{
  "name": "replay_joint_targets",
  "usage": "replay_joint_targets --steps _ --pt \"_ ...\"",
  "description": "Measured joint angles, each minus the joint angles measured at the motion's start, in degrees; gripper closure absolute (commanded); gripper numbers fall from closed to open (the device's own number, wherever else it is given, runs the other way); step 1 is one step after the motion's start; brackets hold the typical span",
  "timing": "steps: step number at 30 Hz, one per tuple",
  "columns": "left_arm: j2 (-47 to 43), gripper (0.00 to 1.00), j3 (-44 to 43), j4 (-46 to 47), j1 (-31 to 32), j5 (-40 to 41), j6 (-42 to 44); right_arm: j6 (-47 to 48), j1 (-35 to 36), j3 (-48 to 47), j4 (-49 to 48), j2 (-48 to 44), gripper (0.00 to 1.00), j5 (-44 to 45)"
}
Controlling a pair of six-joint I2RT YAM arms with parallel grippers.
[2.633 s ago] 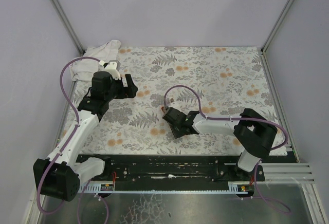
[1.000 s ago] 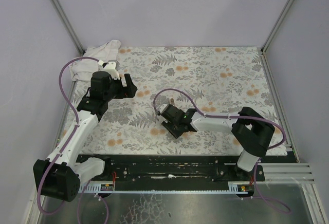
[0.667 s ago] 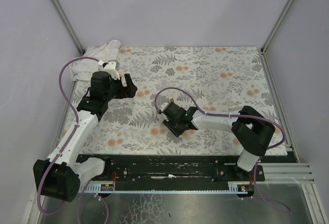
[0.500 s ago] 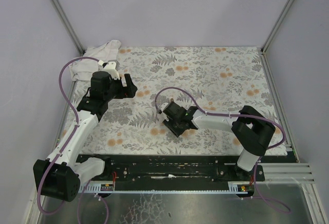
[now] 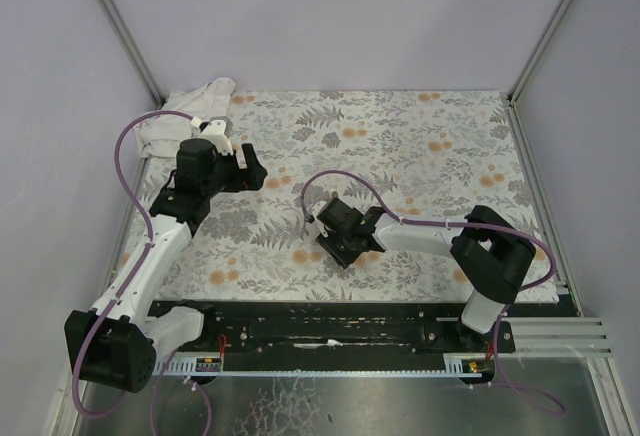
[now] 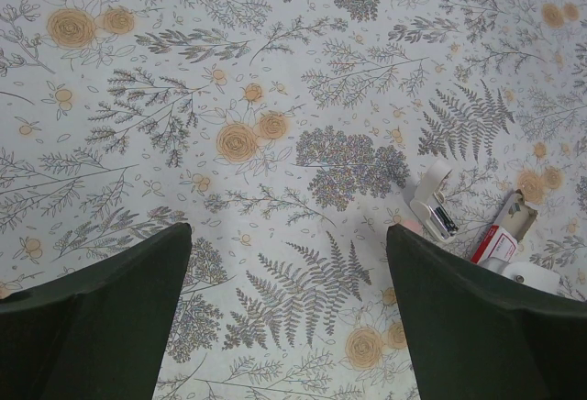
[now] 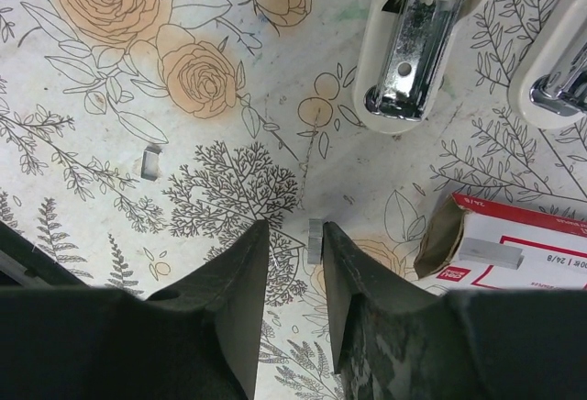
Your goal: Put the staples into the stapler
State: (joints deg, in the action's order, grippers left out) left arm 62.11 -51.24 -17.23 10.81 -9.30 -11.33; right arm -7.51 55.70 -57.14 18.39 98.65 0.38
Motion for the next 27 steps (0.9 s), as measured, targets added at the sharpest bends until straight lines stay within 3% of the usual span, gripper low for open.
replay_joint_targets --steps 8,14,27 --pt "0.0 0.14 0.0 0.0 0.0 0.0 0.0 -1.1 0.0 0.0 0.7 0.0 0.74 -0.1" --pt "0.0 0.14 0.0 0.0 0.0 -0.2 0.0 -2.1 0.0 0.0 0.7 -0.4 0.89 -0.5" --pt "0.0 0.14 0.0 0.0 -0.1 -0.4 0.0 -3.4 0.2 -1.5 5.6 -1.2 0.94 6.6"
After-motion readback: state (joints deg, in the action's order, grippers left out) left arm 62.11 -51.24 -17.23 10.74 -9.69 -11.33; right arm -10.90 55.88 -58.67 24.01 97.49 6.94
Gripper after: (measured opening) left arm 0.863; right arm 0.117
